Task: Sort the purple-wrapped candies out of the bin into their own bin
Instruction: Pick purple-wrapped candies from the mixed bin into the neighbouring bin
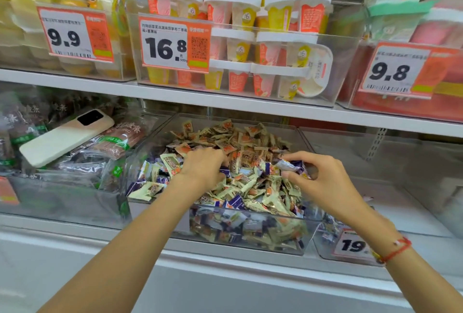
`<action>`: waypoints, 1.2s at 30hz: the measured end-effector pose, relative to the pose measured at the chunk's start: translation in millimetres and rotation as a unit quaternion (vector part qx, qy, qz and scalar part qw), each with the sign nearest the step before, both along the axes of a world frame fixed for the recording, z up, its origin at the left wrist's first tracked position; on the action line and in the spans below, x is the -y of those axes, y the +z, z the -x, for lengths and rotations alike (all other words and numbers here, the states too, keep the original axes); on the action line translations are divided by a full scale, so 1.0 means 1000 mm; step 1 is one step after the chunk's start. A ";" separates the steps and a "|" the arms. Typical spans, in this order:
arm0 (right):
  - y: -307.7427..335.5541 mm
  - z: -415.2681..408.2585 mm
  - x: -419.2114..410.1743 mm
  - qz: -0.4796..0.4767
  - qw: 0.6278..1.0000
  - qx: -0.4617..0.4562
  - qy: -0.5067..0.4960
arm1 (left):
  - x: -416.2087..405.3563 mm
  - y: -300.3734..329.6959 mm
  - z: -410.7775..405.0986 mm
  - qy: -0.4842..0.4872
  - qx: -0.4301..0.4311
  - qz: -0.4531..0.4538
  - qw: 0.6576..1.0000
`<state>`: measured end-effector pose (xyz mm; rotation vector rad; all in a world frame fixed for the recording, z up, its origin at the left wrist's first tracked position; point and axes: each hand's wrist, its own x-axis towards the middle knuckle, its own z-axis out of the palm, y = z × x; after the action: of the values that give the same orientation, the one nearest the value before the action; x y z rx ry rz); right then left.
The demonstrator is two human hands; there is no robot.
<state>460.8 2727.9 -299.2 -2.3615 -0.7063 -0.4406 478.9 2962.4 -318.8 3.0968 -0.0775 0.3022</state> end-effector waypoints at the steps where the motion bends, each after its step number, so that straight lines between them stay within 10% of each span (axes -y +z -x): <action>1: 0.000 0.001 0.002 -0.019 1.000 -0.007 0.006 | 0.000 0.001 0.005 0.000 0.020 -0.004 1.000; 7: 0.012 0.018 0.041 -0.123 0.992 0.009 0.018 | 0.021 0.024 0.054 -0.076 0.163 0.082 0.980; 14: 0.010 -0.004 0.114 -0.003 0.980 0.097 -0.174 | 0.140 0.039 0.047 -0.209 0.194 0.108 0.952; 20: -0.007 -0.014 0.133 0.121 0.977 -0.119 -0.126 | 0.190 0.022 0.019 -0.215 0.172 0.119 0.954; 25: -0.005 -0.013 0.123 0.093 0.987 -0.067 -0.111 | 0.147 0.018 0.035 -0.203 0.201 0.129 0.950; 31: 0.010 0.008 0.058 0.009 0.999 0.045 -0.013 | 0.026 0.006 0.060 -0.069 0.098 0.055 0.991; 36: 0.008 0.007 -0.002 0.133 0.990 0.026 0.048 | -0.030 -0.008 0.069 -0.024 -0.097 0.095 0.990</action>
<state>454.1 2729.6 -291.6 -2.5566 -0.9506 -0.3860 410.2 2992.7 -326.5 2.9115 -0.1115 0.0056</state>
